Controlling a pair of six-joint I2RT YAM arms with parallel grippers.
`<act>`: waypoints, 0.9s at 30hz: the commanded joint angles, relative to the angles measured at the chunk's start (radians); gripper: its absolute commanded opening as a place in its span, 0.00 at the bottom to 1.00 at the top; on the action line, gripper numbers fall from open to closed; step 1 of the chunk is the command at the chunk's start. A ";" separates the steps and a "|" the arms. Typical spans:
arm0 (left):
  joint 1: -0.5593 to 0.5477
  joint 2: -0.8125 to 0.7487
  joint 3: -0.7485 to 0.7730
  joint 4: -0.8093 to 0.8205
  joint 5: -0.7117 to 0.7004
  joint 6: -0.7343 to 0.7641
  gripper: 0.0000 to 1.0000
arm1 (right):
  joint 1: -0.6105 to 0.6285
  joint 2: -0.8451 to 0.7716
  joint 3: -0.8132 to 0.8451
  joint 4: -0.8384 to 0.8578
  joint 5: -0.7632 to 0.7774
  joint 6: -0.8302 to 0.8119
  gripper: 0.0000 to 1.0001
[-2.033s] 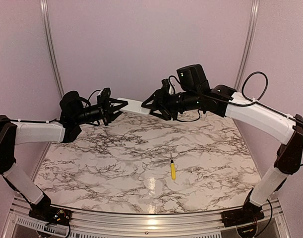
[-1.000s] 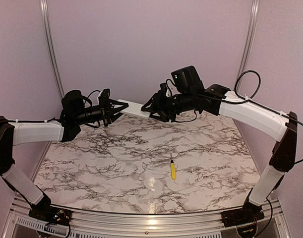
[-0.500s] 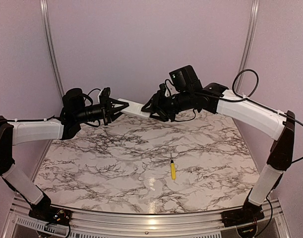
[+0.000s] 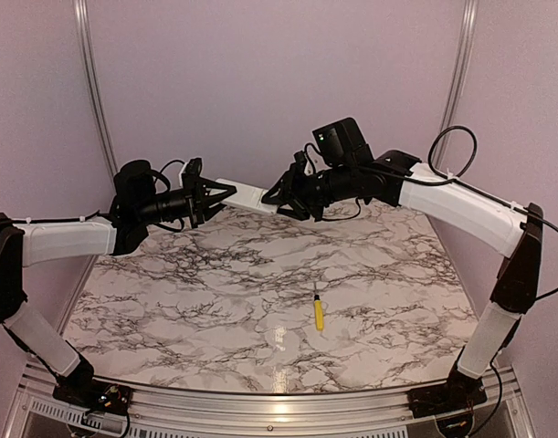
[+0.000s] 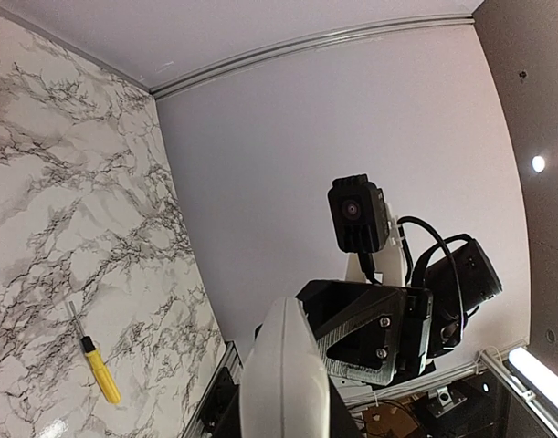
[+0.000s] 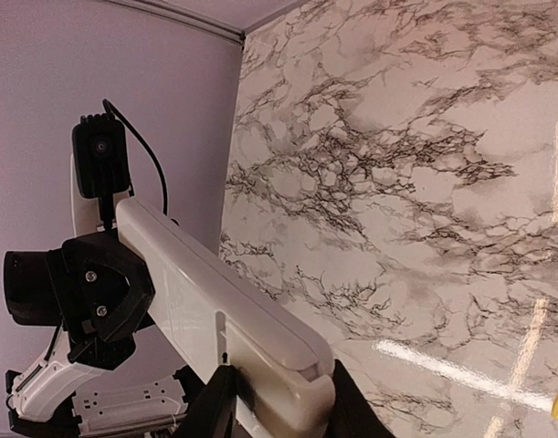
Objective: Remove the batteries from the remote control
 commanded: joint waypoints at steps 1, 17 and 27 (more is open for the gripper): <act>-0.022 -0.009 0.028 -0.019 0.041 0.015 0.00 | 0.015 0.020 0.043 0.034 -0.014 -0.003 0.28; -0.022 -0.015 0.024 -0.020 0.041 0.017 0.00 | 0.016 0.016 0.036 0.030 -0.014 -0.005 0.26; -0.022 -0.017 0.019 -0.021 0.041 0.013 0.00 | 0.015 -0.012 0.006 0.031 0.001 -0.003 0.25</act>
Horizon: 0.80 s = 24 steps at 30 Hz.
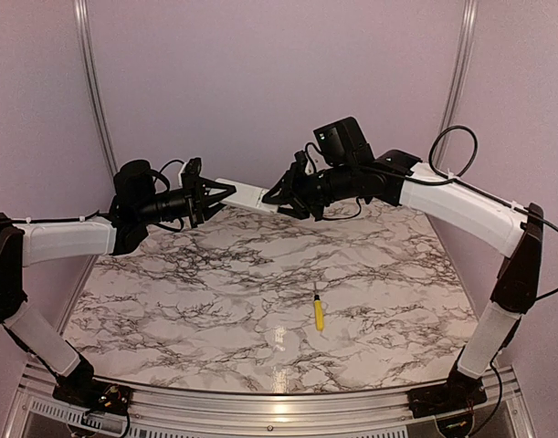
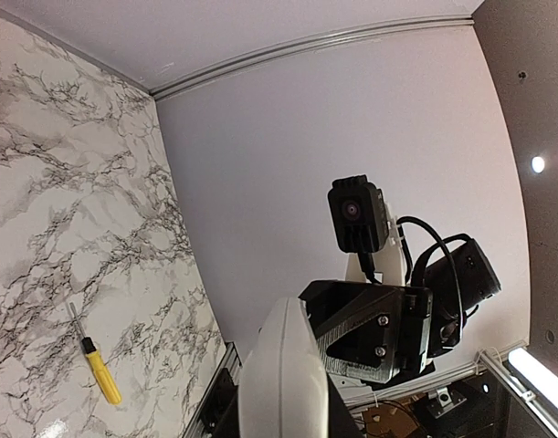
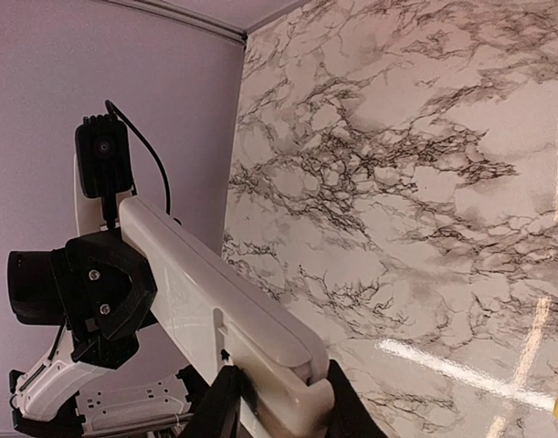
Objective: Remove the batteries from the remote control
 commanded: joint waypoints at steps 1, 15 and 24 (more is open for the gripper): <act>-0.026 -0.017 0.019 -0.021 0.041 0.013 0.00 | 0.019 -0.013 -0.002 0.033 0.010 -0.005 0.25; -0.023 -0.025 -0.003 0.002 0.037 -0.004 0.00 | 0.020 -0.047 -0.036 0.031 0.025 -0.003 0.22; -0.013 -0.032 -0.043 0.072 0.035 -0.052 0.00 | 0.019 -0.075 -0.063 0.037 0.034 0.000 0.19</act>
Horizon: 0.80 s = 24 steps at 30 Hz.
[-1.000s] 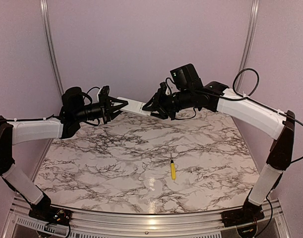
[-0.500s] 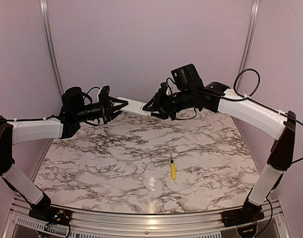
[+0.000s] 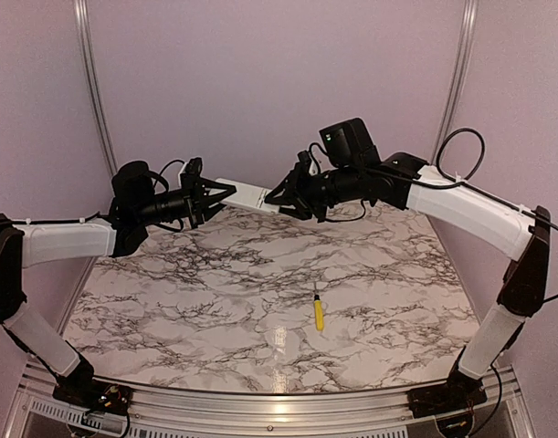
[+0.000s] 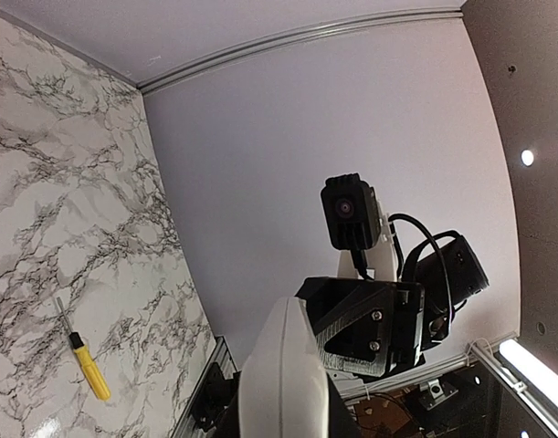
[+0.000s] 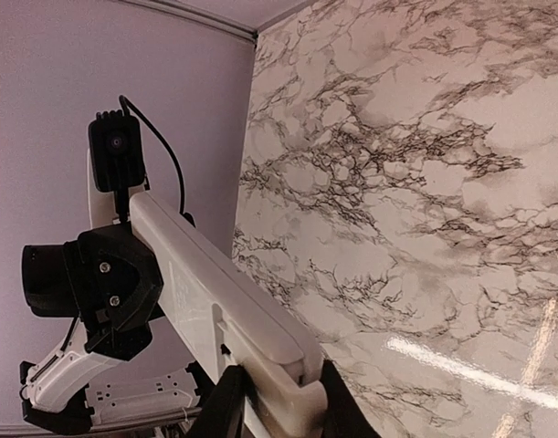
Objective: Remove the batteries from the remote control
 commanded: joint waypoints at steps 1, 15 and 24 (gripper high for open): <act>-0.009 -0.026 -0.035 0.042 0.018 -0.034 0.00 | 0.018 -0.031 -0.017 0.008 0.034 -0.014 0.19; 0.021 -0.039 -0.072 0.078 0.025 -0.059 0.00 | 0.018 -0.058 -0.052 0.016 0.044 -0.008 0.19; 0.043 -0.061 -0.099 0.093 0.028 -0.071 0.00 | 0.018 -0.055 -0.056 0.033 0.028 -0.006 0.23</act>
